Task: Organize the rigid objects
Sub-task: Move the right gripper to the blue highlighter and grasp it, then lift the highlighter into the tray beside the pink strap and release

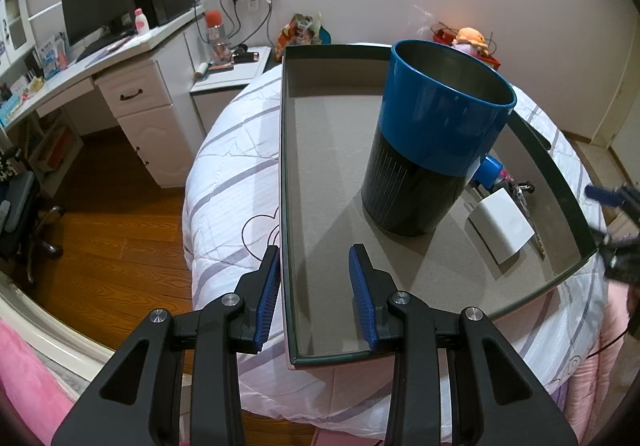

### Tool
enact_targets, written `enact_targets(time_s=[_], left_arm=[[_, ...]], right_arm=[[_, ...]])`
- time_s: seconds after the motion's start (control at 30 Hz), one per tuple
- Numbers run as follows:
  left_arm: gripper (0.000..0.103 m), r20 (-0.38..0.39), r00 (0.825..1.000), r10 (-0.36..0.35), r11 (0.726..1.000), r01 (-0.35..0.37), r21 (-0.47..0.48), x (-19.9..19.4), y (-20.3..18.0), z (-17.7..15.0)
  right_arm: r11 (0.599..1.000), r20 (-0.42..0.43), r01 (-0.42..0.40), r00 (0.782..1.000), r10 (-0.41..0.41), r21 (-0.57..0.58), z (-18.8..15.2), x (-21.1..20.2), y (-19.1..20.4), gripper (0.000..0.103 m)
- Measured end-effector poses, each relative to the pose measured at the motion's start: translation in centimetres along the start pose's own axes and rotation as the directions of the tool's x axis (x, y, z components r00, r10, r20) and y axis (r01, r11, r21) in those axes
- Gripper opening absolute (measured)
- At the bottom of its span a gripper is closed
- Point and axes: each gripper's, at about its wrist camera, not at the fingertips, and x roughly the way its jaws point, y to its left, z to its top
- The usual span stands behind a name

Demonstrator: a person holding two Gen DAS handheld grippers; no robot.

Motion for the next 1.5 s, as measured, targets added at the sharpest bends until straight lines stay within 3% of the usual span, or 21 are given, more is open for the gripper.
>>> enact_targets(time_s=[0.27, 0.57, 0.77, 0.8, 0.87, 0.9, 1.03, 1.3, 1.5], left_arm=[[0.034, 0.000, 1.000, 0.000, 1.000, 0.000, 0.000, 0.1, 0.0, 0.0], [0.034, -0.001, 1.000, -0.001, 1.000, 0.001, 0.000, 0.1, -0.1, 0.0], [0.034, -0.001, 1.000, 0.002, 1.000, -0.002, 0.001, 0.1, -0.1, 0.0], [0.034, -0.002, 1.000, -0.001, 1.000, 0.001, -0.001, 0.1, -0.1, 0.0], [0.034, 0.000, 1.000, 0.003, 1.000, -0.003, 0.002, 0.1, -0.1, 0.0], [0.034, -0.001, 1.000, 0.002, 1.000, -0.002, 0.001, 0.2, -0.1, 0.0], [0.034, 0.000, 1.000, 0.003, 1.000, -0.003, 0.002, 0.2, -0.2, 0.1], [0.034, 0.000, 1.000, 0.003, 1.000, -0.003, 0.001, 0.2, -0.2, 0.1], [0.034, 0.000, 1.000, 0.002, 1.000, -0.002, 0.000, 0.2, -0.1, 0.1]], right_arm=[[0.998, -0.028, -0.047, 0.999, 0.046, -0.031, -0.4, 1.5, 0.8, 0.074], [0.998, 0.003, 0.020, 1.000, -0.020, 0.054, -0.8, 1.6, -1.4, 0.076], [0.999, 0.005, -0.047, 0.999, 0.047, 0.007, -0.2, 1.9, -1.1, 0.076], [0.998, 0.003, -0.070, 0.998, 0.070, 0.004, -0.2, 2.1, -1.2, 0.075], [0.997, -0.010, -0.073, 0.997, 0.073, 0.033, -0.2, 2.6, -1.8, 0.054], [0.995, 0.000, -0.083, 0.997, 0.083, 0.049, -0.3, 2.6, -2.2, 0.052], [0.993, 0.006, -0.091, 0.996, 0.091, 0.073, -0.5, 2.1, -2.7, 0.024], [0.988, -0.036, -0.071, 0.996, 0.076, 0.136, -2.4, 0.3, -3.4, 0.024], [0.984, -0.012, -0.071, 0.997, 0.074, 0.162, -2.2, 0.7, -3.6, 0.026]])
